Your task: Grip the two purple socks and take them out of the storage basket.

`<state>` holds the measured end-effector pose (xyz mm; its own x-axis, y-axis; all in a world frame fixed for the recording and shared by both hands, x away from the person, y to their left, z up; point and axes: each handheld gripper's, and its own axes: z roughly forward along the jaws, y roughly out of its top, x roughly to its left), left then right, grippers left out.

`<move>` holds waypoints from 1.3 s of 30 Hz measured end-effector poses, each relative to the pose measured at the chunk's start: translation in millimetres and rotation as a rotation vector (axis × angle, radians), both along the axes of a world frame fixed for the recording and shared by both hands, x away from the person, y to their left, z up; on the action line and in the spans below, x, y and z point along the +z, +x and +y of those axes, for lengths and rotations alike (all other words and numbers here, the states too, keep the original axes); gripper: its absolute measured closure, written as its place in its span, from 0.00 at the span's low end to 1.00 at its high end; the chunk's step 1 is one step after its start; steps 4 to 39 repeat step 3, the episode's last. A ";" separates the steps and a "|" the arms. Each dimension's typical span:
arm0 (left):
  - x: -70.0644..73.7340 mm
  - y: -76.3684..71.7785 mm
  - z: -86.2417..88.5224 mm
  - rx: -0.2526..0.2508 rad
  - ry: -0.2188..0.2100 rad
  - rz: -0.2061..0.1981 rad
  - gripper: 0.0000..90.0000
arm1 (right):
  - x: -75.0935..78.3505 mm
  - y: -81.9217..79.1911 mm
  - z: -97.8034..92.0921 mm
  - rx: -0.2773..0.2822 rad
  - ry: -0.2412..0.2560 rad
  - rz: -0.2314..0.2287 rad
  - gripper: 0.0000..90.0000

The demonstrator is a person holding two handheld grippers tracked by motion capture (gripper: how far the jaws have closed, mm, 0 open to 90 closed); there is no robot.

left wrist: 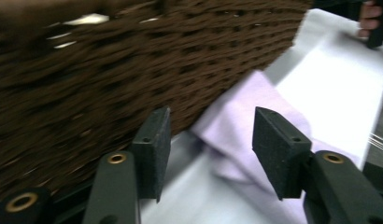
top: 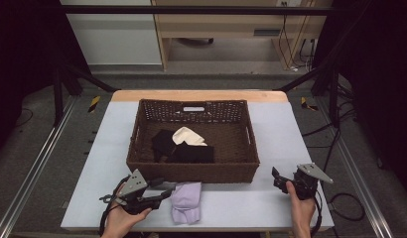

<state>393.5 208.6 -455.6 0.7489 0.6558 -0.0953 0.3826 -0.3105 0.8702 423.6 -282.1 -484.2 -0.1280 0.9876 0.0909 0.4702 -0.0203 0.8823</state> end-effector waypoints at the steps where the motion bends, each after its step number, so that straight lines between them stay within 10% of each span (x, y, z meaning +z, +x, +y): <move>1: -1.6 -0.7 6.1 0.018 0.001 -0.003 0.50 | 0.0 -0.1 0.1 0.001 -0.001 -0.001 0.05; 39: -2.4 -1.1 9.9 0.031 0.007 -0.008 0.50 | 0.0 -0.2 0.2 0.000 -0.004 0.000 0.05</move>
